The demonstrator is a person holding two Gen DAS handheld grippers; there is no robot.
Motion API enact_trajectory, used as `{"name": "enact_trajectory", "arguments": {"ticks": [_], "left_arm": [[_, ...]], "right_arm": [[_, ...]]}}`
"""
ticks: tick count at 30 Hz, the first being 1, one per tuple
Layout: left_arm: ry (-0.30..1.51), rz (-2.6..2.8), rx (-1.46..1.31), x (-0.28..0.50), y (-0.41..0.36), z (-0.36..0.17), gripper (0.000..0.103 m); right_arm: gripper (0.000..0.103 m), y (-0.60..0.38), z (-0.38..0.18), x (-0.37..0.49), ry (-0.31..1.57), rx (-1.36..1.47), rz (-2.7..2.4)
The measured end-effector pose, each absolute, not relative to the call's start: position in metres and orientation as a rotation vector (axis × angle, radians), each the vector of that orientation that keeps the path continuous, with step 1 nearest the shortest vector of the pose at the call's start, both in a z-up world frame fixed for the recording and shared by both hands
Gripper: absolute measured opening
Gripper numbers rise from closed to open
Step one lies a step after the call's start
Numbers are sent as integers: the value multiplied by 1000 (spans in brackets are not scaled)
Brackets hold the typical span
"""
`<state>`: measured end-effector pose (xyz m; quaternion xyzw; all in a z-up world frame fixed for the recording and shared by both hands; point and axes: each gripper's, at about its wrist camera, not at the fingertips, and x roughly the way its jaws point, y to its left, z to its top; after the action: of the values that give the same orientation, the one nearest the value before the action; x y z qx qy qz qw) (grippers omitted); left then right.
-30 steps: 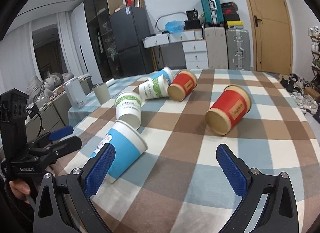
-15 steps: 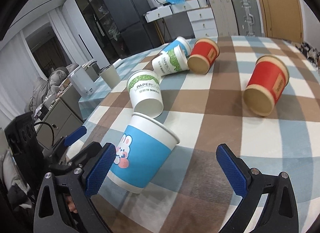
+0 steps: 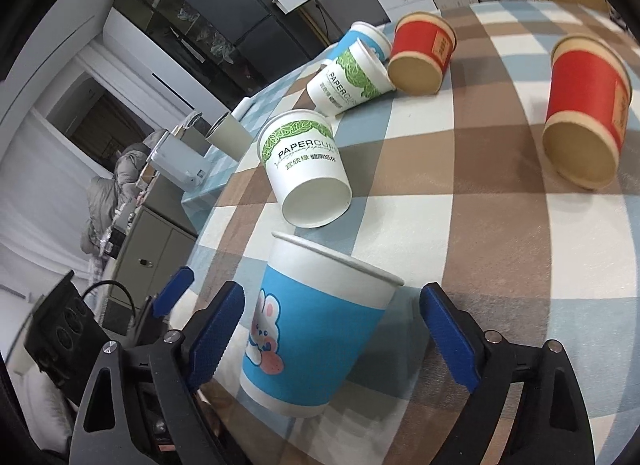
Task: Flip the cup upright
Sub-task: 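Grasp the blue bunny cup with the right gripper and rotate it rim-up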
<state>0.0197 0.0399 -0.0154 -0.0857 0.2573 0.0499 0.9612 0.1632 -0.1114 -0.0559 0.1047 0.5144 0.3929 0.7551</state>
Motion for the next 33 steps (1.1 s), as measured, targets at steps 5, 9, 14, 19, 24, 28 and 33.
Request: {"name": "enact_trajectory", "arguments": {"ticks": [5, 9, 14, 19, 24, 28, 33], "left_arm": [[521, 104, -172, 20, 40, -16, 102], [521, 104, -172, 20, 39, -16, 102], [522, 101, -171, 19, 38, -17, 102], [523, 98, -172, 20, 37, -18, 102], [523, 98, -170, 20, 36, -19, 102], [524, 97, -171, 21, 36, -19, 102], [524, 99, -170, 20, 36, -19, 102]], "right_arm": [[83, -111, -61, 169, 1177, 288, 886], [73, -112, -65, 170, 1201, 320, 901], [70, -116, -64, 169, 1197, 324, 913], [69, -117, -50, 160, 1103, 237, 910], [69, -117, -33, 145, 940, 89, 858], [69, -114, -26, 136, 819, -16, 798], [68, -109, -25, 137, 742, -87, 739]]}}
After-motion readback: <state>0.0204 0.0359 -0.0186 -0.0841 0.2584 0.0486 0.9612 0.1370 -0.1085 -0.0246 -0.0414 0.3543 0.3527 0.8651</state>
